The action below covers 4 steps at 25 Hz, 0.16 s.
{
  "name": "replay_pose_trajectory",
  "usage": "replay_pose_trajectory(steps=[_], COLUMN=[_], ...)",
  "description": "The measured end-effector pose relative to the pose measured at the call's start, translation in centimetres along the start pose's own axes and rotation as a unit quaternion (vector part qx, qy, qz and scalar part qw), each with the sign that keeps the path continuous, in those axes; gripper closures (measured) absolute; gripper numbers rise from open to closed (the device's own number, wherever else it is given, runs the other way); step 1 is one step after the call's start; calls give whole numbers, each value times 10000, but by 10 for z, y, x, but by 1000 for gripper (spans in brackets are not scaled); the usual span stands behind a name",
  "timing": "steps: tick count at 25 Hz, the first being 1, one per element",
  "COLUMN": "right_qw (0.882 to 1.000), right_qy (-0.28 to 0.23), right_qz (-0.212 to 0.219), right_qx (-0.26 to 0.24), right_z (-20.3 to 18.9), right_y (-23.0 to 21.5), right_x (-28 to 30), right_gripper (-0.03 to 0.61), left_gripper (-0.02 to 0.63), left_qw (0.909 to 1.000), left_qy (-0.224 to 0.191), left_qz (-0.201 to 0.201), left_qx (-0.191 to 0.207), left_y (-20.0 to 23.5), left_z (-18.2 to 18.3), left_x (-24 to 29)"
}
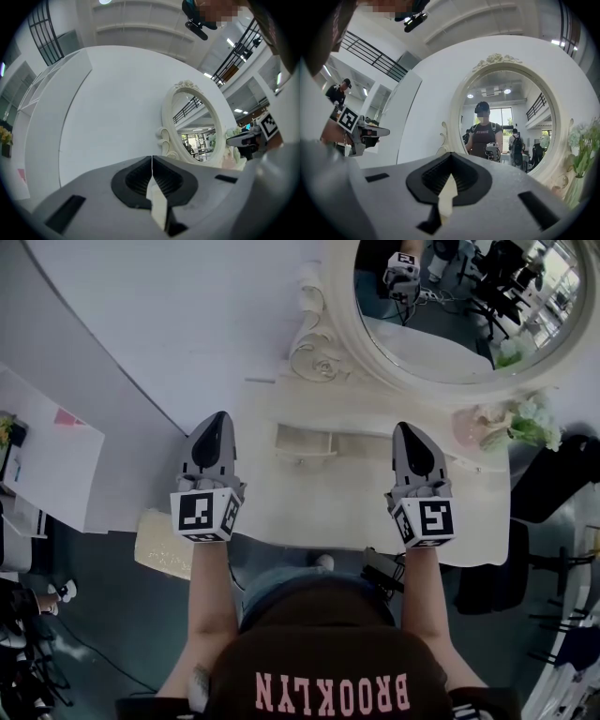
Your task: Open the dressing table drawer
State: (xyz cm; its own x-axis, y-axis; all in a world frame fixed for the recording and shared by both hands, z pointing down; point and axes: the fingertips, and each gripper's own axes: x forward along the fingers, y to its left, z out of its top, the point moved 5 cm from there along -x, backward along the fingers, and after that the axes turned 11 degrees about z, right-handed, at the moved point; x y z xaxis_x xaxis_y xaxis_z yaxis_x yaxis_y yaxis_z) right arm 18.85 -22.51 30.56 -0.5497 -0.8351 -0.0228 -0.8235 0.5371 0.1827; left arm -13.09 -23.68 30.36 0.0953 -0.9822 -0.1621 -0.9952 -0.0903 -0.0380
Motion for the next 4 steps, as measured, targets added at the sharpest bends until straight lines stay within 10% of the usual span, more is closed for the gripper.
replay_pose_trajectory(steps=[4], right_qw=[10000], right_qy=[27], right_qz=[3], right_qx=[3], right_z=[0], right_y=[0], right_x=[-2], right_gripper=[588], left_gripper=[607], left_qw=[10000], left_qy=[23], left_qz=[-6], left_qx=[28], left_y=[-1], left_z=[2], left_x=[-2])
